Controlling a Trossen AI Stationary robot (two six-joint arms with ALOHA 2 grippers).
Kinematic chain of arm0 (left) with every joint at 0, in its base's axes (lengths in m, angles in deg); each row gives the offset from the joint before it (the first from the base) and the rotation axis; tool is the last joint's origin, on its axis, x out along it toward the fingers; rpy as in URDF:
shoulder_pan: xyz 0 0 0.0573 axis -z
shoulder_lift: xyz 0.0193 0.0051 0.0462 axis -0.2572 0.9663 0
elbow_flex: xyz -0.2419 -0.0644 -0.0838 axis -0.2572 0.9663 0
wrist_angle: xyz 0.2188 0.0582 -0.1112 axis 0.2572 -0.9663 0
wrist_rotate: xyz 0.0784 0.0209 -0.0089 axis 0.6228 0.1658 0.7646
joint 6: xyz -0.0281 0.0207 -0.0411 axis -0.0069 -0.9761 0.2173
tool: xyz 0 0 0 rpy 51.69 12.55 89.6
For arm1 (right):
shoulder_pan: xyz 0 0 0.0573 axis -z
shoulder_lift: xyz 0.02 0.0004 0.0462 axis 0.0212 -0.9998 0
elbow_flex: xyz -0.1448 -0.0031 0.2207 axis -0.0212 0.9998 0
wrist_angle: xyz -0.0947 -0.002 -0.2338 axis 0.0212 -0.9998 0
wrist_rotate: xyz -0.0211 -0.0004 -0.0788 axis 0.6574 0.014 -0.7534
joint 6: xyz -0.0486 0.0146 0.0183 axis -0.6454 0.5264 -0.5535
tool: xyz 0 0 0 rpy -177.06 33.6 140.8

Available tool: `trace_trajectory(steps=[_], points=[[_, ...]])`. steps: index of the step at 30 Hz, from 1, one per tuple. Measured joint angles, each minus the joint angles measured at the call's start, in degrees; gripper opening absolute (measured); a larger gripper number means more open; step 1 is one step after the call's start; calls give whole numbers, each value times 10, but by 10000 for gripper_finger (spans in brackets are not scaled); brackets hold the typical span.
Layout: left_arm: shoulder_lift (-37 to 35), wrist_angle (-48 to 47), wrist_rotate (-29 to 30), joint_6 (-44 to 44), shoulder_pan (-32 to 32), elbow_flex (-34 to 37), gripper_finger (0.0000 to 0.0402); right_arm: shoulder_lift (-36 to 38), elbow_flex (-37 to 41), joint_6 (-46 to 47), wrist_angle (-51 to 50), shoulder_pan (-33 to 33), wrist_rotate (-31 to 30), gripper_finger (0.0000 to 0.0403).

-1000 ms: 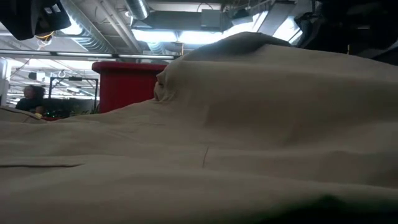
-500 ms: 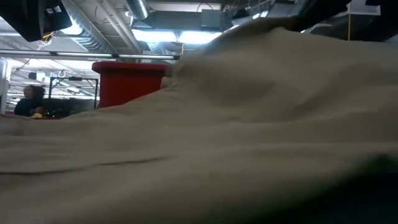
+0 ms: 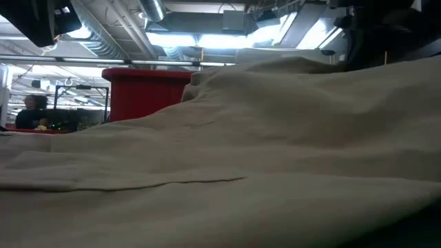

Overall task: Fold laundry
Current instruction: Fold the beige shorts

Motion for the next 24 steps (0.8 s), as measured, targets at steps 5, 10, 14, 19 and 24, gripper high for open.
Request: trace_trajectory(steps=[5, 10, 14, 19, 24], points=[[0, 0, -1, 0, 0, 0, 94, 0, 0, -4, 1, 9, 32, 24], [0, 0, -1, 0, 0, 0, 94, 0, 0, -8, 1, 9, 47, 38], [0, 0, -1, 0, 0, 0, 94, 0, 0, -19, 1, 9, 47, 75], [0, 0, -1, 0, 0, 0, 94, 0, 0, -22, -34, 9, 31, 131], [0, 0, -2, -4, 0, 0, 94, 0, -9, -22, -123, 9, 38, 163]])
